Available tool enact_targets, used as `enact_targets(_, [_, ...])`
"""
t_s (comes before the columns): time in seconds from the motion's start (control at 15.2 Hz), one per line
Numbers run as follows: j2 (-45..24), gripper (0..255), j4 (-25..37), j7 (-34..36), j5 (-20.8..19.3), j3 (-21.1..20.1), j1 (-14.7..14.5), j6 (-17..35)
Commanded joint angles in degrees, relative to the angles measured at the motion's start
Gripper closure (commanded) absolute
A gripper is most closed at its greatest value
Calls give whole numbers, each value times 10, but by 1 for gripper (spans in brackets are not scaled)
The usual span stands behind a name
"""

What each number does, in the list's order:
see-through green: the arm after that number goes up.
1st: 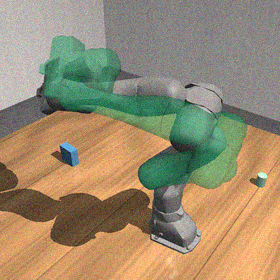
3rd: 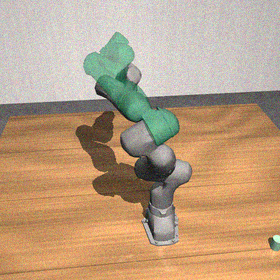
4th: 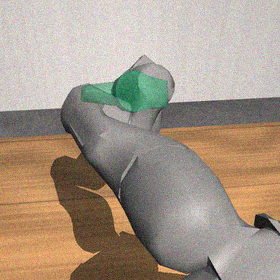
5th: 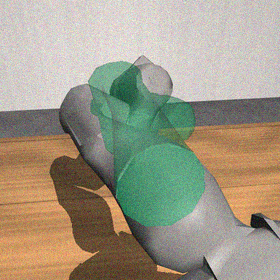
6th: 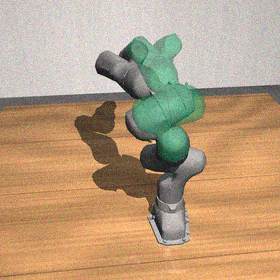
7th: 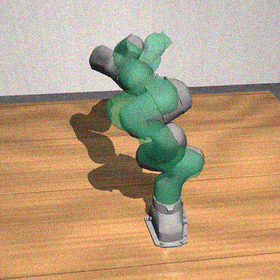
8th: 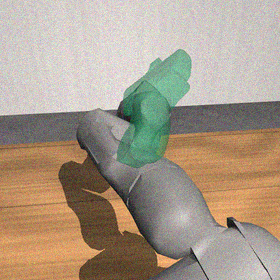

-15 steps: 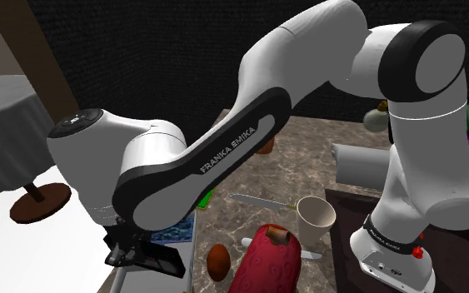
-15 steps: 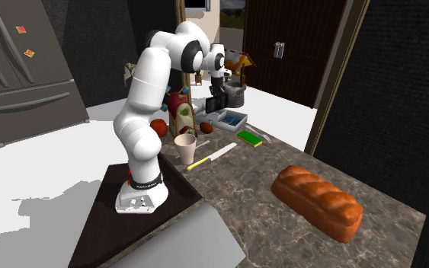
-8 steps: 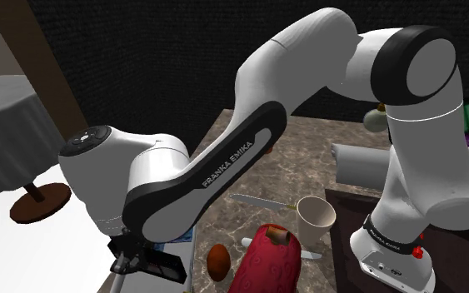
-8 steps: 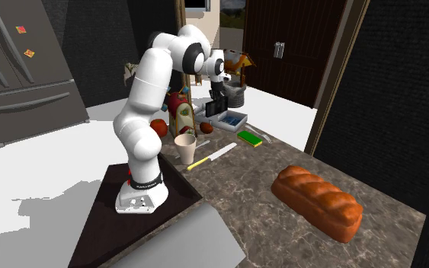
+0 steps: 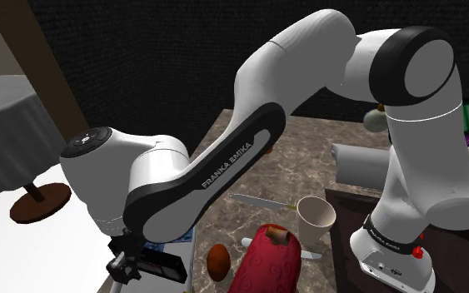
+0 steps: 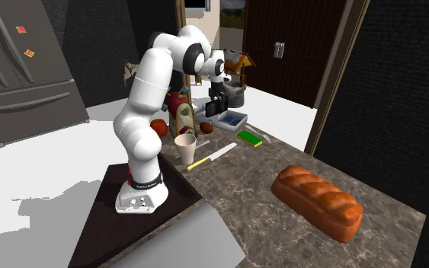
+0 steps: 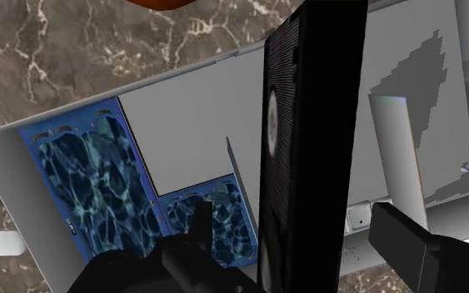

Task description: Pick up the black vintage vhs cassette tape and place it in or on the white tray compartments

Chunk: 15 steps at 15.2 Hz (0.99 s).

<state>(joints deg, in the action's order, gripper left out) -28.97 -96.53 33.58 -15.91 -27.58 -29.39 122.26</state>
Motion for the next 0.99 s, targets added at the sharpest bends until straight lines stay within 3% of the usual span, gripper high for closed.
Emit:
enact_targets(0.0, [0,0,0,0,0,0,0,0])
enact_targets(0.13, [0,0,0,0,0,0,0,0])
enact_targets(0.4, [31,0,29,-12,19,-11,5,-57])
enact_targets(0.92, [31,0,29,-12,19,-11,5,-57])
